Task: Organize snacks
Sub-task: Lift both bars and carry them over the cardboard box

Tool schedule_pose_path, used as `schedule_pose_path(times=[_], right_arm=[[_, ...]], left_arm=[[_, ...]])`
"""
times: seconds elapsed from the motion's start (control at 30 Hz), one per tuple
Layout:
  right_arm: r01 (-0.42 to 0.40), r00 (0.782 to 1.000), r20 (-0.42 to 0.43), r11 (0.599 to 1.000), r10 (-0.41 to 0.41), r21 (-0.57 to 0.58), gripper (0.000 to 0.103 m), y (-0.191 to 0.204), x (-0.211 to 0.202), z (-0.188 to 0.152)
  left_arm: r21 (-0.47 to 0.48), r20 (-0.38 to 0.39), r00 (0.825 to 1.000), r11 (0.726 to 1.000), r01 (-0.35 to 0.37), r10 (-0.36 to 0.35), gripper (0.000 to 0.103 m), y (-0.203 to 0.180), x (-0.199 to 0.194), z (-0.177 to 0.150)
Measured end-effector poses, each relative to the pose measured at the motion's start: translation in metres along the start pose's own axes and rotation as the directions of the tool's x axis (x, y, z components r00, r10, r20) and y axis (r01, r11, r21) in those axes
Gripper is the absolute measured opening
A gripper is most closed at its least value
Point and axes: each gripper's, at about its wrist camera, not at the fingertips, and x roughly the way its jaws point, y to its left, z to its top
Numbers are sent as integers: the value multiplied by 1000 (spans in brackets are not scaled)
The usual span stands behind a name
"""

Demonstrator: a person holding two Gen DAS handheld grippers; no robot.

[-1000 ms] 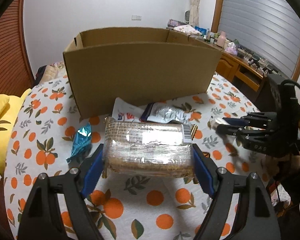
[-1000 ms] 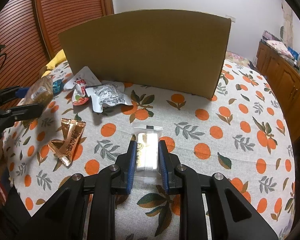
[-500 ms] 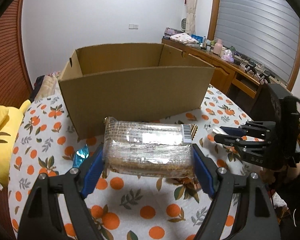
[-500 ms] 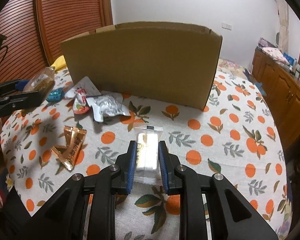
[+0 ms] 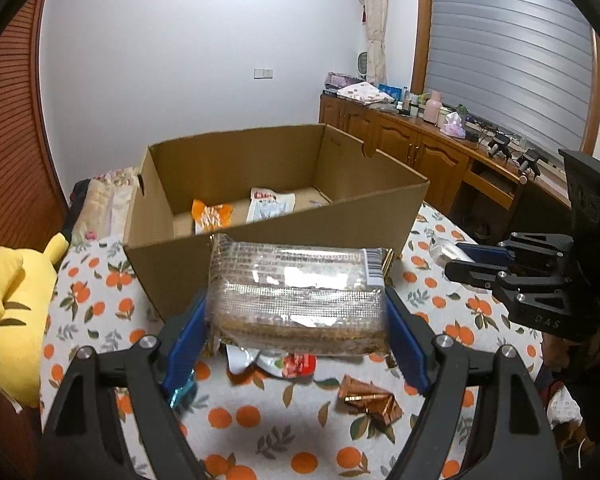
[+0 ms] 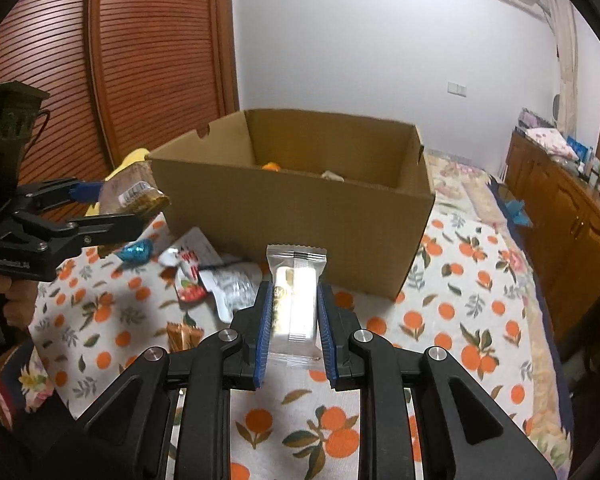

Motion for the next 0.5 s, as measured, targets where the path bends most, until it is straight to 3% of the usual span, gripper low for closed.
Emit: schedule_pose_path(times=[0.5], right_arm=[[-31, 999, 43, 999, 31, 12, 20, 0, 1, 36]], left_arm=[[12, 18, 998, 998, -54, 53, 81, 18, 14, 39]])
